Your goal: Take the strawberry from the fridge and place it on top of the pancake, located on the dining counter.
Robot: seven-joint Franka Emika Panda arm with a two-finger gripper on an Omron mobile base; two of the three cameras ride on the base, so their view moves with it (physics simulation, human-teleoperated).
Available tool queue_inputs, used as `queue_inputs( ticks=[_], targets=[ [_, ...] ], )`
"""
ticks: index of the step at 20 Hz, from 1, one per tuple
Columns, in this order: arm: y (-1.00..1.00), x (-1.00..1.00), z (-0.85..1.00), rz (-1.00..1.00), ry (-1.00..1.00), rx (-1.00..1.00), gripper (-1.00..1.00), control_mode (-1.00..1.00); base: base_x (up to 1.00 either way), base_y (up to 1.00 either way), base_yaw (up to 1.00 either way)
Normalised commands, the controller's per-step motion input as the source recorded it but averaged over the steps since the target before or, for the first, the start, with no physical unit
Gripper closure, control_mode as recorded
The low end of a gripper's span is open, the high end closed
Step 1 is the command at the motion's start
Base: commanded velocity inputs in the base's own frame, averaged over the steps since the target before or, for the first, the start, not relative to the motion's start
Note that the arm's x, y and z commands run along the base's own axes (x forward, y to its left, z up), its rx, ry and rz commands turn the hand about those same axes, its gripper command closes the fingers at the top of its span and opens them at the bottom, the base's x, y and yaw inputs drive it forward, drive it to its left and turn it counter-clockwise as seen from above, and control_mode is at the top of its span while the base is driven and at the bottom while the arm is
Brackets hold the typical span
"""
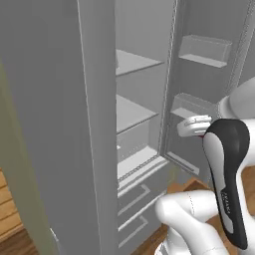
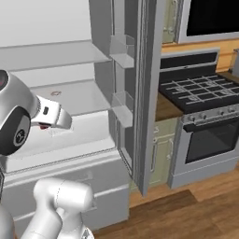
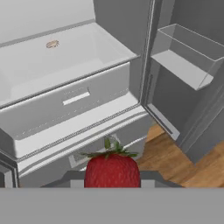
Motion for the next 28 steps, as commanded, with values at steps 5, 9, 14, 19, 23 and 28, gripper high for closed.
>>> queue_inputs(
  ticks=[5,9,14,19,23,28],
  targets=[
    [0.00,0.00,0.00,0.00,0.00,0.00,1.00,1.00,-0.57,0.00,-0.47],
    [0.00,0.00,0.00,0.00,0.00,0.00,1.00,1.00,-0.59,0.00,-0.56],
    [0.00,0.00,0.00,0.00,0.00,0.00,1.00,1.00,-0.78,0.04,-0.63],
    [0.00,0.00,0.00,0.00,0.00,0.00,1.00,1.00,-0.92,0.00,-0.65],
    [0.00,0.00,0.00,0.00,0.00,0.00,1.00,1.00,-0.94,0.00,-0.68],
    [0.00,0.00,0.00,0.00,0.00,0.00,1.00,1.00,-0.84,-0.06,-0.70]
  ],
)
